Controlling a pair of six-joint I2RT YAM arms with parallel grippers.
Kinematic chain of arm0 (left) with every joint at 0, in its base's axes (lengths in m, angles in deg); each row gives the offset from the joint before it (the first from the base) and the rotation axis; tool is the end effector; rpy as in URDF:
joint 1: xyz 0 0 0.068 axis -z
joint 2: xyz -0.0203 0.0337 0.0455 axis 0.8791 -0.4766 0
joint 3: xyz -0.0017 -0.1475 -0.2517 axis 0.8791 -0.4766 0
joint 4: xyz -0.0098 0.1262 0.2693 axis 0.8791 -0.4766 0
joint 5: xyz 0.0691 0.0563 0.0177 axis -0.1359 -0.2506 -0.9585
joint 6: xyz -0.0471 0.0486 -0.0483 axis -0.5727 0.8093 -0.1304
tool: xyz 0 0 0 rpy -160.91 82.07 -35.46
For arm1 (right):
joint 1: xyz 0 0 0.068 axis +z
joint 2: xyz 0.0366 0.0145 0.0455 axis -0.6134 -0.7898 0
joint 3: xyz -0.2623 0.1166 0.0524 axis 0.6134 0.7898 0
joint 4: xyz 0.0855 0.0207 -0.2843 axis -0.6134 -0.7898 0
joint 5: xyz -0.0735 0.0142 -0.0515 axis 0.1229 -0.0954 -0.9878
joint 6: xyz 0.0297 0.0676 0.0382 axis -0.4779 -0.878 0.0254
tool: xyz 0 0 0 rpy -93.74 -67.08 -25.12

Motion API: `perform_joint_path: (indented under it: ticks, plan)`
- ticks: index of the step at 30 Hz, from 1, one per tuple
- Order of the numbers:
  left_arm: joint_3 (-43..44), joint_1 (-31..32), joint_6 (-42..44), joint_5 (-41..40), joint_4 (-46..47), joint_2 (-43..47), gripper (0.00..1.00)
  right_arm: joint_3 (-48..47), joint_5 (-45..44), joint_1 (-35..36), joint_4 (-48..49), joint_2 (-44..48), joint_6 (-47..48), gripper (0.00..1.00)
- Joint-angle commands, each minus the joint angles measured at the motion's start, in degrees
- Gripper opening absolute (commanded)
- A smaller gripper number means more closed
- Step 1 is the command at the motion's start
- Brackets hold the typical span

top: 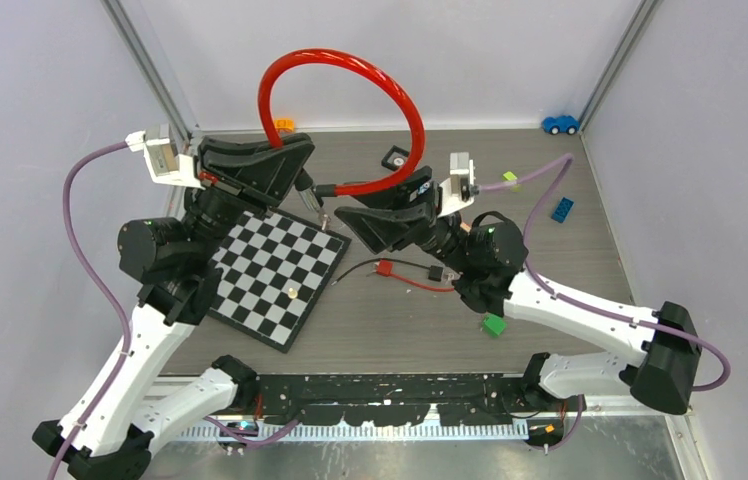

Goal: Lock with the key
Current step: Lock the lock.

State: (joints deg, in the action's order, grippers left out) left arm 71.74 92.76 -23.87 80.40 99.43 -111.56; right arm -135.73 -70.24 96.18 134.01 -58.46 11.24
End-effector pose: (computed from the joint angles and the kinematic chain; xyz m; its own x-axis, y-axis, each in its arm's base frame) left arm 0.1532 -0.1186 0.5638 -0.0123 -0.7280 -0.6855 0.8986 0.2926 -0.3269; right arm 0.1564 0.2787 0.4631 -0.0005 0.6547 -0.7559 -0.9706 0.1817 0.1579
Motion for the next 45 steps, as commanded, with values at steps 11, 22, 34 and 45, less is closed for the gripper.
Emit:
perform_joint_path:
  ticks: [11, 22, 34, 45]
  plan:
    - [3.59, 0.24, -2.20, 1.80, 6.92, 1.15, 0.00, -1.96, 12.51, -6.65, 18.41, -7.95, -24.77, 0.52]
    - [3.50, 0.24, -2.56, 2.00, 7.37, 0.61, 0.00, -5.86, 16.16, -6.64, 21.05, -11.34, -29.14, 0.51]
    - [3.66, 0.24, -2.47, 2.02, 7.12, 0.70, 0.00, -7.59, 17.66, -6.67, 20.62, -13.88, -30.36, 0.50]
    - [3.79, 0.24, -2.50, 1.98, 7.09, 0.28, 0.00, -9.64, 21.03, -6.34, 23.18, -16.27, -34.19, 0.47]
